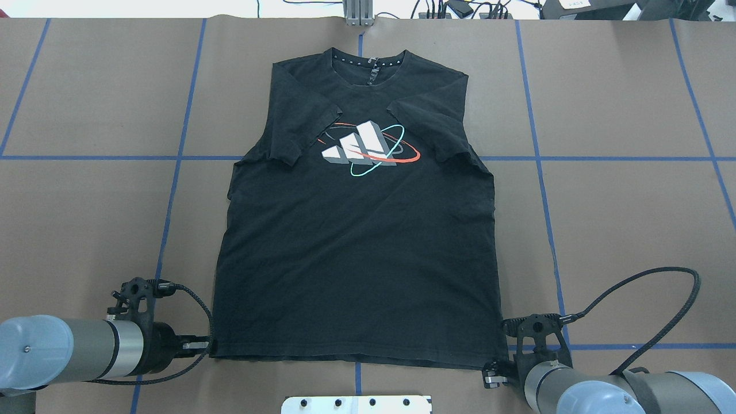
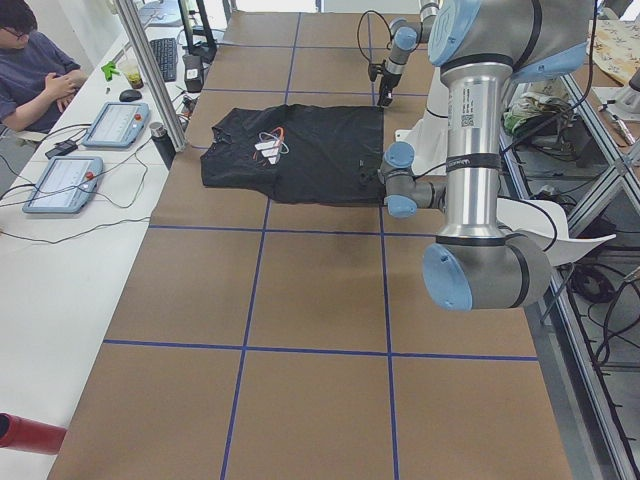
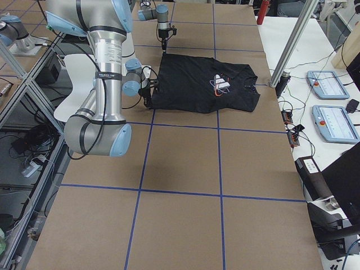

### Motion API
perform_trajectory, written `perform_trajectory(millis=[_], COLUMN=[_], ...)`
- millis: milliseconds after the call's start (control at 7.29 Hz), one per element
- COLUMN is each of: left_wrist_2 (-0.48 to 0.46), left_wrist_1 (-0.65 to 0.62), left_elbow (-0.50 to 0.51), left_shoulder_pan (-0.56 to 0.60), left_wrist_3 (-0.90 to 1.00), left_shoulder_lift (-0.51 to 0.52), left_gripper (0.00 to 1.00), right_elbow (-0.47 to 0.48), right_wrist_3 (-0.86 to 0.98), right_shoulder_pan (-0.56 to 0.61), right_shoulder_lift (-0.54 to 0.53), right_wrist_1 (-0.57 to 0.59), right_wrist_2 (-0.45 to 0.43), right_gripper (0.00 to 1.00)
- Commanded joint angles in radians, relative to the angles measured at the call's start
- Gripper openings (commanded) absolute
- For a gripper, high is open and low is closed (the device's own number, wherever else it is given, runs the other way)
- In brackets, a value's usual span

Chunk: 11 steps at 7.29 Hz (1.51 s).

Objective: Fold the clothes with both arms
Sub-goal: 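Grasp the hem corners with the left and right grippers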

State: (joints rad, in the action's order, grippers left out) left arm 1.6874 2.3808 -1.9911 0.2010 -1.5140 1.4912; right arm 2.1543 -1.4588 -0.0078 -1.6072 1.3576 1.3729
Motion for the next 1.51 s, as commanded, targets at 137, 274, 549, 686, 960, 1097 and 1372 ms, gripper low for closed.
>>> perform_trajectory(millis=[137,274,549,686,960,1097,1372], left_wrist_2=[0.000,-0.002,0.000,0.002,0.058,0.119,0.230], left_wrist_1=[0.000,0.000,0.002,0.002,-0.002,0.001,0.003], left_elbow=[0.000,0.000,-0.009,-0.027,-0.099,-0.144,-0.307], left_shoulder_pan=[0.000,0.000,0.000,0.000,0.000,-0.002,-0.026], left_wrist_3=[0.000,0.000,0.000,0.000,0.000,-0.002,-0.002], left_shoulder_lift=[0.000,0.000,0.000,-0.002,-0.015,-0.044,-0.164], left_gripper=[0.00,0.00,0.00,0.00,0.00,0.00,0.00], right_elbow=[-0.004,-0.004,0.005,0.022,0.109,0.169,0.328], right_wrist_3=[0.000,0.000,0.000,0.000,0.003,0.005,0.006], right_shoulder_pan=[-0.006,-0.006,0.005,0.011,0.026,0.029,0.013], right_shoulder_lift=[0.003,0.018,0.020,0.015,-0.031,-0.078,-0.181], right_wrist_1=[-0.002,0.000,0.000,0.002,0.005,0.006,0.011], right_wrist_2=[0.000,0.000,0.003,0.009,0.078,0.156,0.283], right_gripper=[0.09,0.00,0.00,0.00,0.00,0.00,0.00])
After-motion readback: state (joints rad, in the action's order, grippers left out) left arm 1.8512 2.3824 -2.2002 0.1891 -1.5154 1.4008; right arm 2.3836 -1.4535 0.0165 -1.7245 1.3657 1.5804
